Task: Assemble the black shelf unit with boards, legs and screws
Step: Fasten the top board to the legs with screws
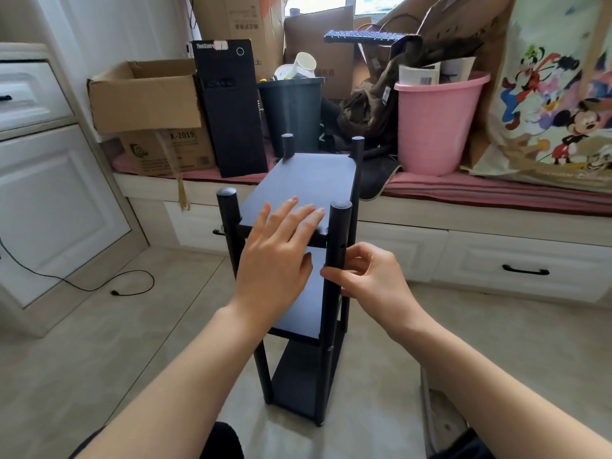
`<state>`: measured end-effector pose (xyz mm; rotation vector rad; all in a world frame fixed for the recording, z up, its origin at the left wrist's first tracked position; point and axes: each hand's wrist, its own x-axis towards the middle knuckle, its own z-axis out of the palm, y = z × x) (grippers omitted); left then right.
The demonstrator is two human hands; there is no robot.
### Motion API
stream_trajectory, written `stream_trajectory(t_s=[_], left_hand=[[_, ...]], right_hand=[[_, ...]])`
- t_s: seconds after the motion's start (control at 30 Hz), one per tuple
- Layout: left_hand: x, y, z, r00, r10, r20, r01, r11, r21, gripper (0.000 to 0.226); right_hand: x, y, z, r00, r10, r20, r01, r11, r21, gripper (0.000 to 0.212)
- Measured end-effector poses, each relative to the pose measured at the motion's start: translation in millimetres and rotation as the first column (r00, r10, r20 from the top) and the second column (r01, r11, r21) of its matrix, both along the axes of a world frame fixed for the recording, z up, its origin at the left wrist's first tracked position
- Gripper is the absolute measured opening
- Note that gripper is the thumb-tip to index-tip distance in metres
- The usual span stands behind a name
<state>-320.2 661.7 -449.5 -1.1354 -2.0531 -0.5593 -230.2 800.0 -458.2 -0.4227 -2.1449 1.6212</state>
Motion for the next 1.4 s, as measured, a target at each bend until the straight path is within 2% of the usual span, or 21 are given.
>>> stream_trajectory(t_s=[0.33,0.6,0.83,0.97,1.07,1.2,1.4], left_hand=[[-16,18,11,0.997,0.002,-0.078,-0.006,0.999,-0.047,0.041],[-15,18,10,0.998,-0.017,-0.059,0.016,1.000,-0.025,0.038],[-11,17,10,0.999,-0.035,-0.035,0.033,0.998,-0.047,0.044],[-10,11,13,0.998,-0.039,0.041,0.044,0.992,-0.121,0.048],[-7,7,19,0.989,-0.033,0.145,0.058,0.983,-0.175,0.058],[-5,4,20,0.968,-0.050,0.245,0.092,0.982,-0.163,0.066],[-4,10,12,0.985,-0.003,0.173,0.030,0.988,-0.154,0.073]], right_hand=[[0,0,0,1.000,0.010,0.016,-0.011,0.997,0.082,0.025],[1,1,-2,1.000,0.021,-0.023,-0.020,1.000,0.020,0.020],[2,1,-3,1.000,0.006,-0.019,-0.006,1.000,-0.017,0.014],[-1,-1,-7,0.999,0.000,-0.037,-0.001,1.000,-0.019,0.016],[-2,3,-7,0.999,0.037,-0.025,-0.039,0.996,-0.083,0.018],[-2,8,-3,0.995,0.100,-0.013,-0.101,0.981,-0.164,0.026],[-2,7,-9,0.996,0.075,-0.045,-0.078,0.995,-0.067,0.024]])
